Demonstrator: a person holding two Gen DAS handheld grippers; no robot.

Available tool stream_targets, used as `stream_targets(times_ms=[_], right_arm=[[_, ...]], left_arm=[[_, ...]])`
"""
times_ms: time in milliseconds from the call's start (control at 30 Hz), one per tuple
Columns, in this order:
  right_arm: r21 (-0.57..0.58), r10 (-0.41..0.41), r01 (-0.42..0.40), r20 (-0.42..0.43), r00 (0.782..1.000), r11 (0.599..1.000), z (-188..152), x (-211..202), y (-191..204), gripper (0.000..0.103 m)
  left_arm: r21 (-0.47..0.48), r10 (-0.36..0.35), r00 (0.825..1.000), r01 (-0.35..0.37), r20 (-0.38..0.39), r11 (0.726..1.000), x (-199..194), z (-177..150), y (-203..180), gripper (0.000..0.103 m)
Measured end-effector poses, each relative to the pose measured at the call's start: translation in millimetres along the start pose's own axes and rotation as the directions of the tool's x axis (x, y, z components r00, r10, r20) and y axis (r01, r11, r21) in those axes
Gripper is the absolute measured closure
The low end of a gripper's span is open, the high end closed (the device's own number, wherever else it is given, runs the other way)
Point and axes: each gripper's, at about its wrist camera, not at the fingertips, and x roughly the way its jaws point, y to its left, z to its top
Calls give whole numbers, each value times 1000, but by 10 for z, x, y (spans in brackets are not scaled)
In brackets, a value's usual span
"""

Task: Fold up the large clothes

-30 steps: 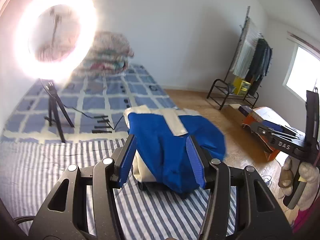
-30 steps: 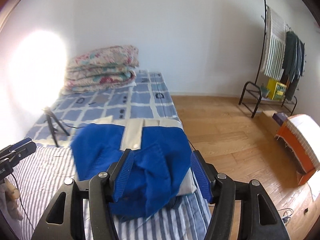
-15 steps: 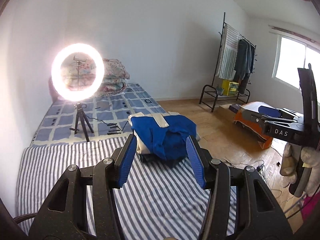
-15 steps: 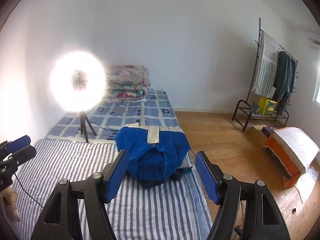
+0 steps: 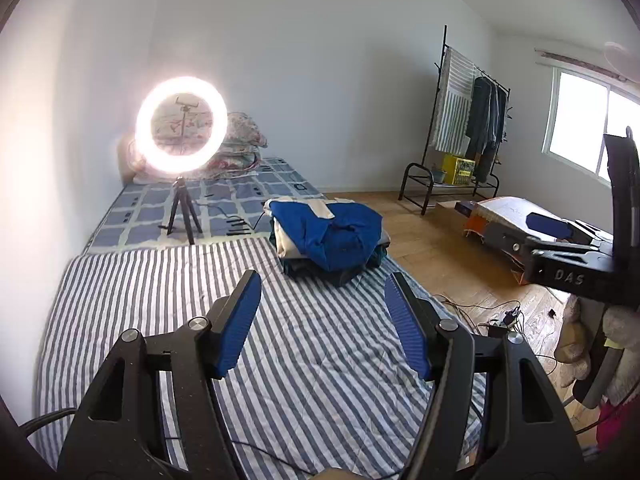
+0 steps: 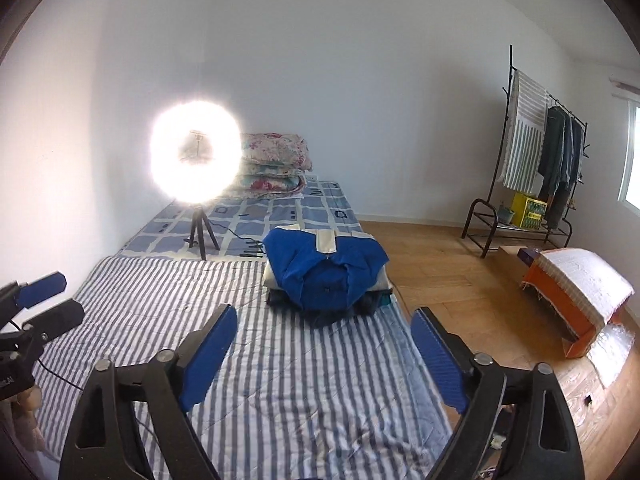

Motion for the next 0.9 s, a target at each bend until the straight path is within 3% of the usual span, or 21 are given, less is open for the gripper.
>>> stream_targets(times_ms=[100, 233, 400, 667, 900], right_arm=[[32, -1, 1, 17, 1000, 999, -92, -38, -18, 1], [36, -31, 30, 36, 999, 999, -220, -72, 11, 0], [38, -19, 18, 30, 999, 999, -306, -38, 17, 0], [32, -30, 29, 27, 999, 999, -448, 33, 30, 0], [20, -39, 39, 16, 999, 999, -565, 105, 103, 0]], left_arm=[[-15, 4, 1000, -4, -5, 1000, -51, -148, 12, 24], [13, -6, 1000, 7, -26, 1000, -31, -256, -61, 22], [44, 10, 1000, -10, -1, 999, -34, -309, -120, 2], [54, 53, 998, -52, -31, 997, 69, -392, -106, 0], [94, 143, 988, -137, -60, 986, 183, -508, -89, 0]])
